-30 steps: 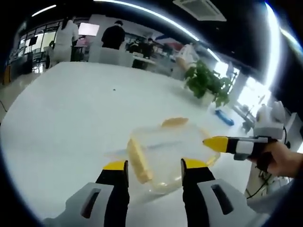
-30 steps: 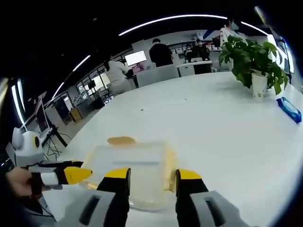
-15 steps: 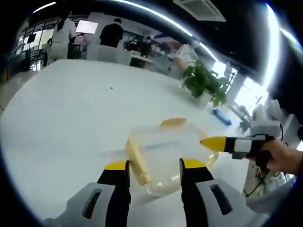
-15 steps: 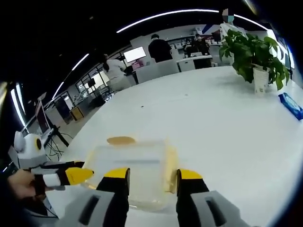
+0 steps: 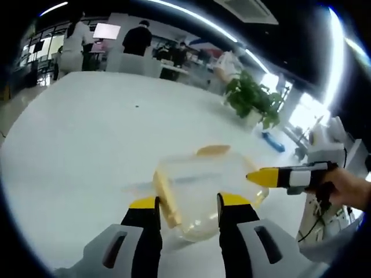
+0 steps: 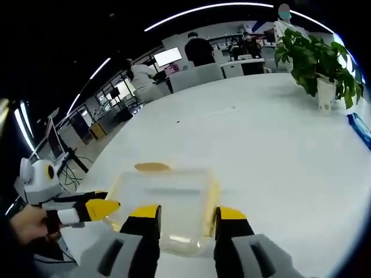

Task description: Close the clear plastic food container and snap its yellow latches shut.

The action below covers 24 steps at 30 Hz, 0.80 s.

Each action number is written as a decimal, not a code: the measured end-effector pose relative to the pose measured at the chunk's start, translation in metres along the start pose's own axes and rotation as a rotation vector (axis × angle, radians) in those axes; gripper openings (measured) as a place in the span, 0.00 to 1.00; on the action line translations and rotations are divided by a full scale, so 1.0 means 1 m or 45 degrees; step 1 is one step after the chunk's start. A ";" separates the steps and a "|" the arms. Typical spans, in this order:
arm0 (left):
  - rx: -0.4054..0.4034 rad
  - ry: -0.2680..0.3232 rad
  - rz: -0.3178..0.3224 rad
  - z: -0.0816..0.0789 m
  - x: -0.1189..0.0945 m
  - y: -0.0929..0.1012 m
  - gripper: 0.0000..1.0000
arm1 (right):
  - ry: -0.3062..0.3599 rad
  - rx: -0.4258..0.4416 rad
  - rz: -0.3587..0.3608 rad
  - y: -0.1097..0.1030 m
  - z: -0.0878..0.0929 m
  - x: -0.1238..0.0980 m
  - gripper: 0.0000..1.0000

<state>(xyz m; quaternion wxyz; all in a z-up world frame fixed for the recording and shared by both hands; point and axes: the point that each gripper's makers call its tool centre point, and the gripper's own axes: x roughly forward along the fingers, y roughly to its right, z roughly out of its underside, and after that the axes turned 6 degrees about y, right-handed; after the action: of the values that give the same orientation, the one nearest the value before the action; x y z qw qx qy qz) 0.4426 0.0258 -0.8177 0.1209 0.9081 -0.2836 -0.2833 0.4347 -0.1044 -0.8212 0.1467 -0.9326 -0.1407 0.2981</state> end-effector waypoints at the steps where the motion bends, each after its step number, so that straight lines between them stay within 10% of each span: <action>1: -0.001 -0.007 0.003 0.000 0.000 0.000 0.35 | 0.000 0.003 0.003 0.000 0.000 0.000 0.34; 11: -0.163 -0.102 0.022 0.013 0.001 0.002 0.30 | -0.001 0.002 -0.005 -0.008 0.005 -0.002 0.33; 24: -0.147 0.073 -0.025 0.004 0.007 -0.004 0.30 | 0.008 -0.019 -0.002 -0.009 0.005 0.000 0.34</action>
<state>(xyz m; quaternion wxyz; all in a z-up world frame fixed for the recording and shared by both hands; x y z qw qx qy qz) 0.4472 0.0244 -0.8256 0.1782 0.9101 -0.2543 -0.2744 0.4300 -0.0955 -0.8219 0.1406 -0.9346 -0.1431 0.2938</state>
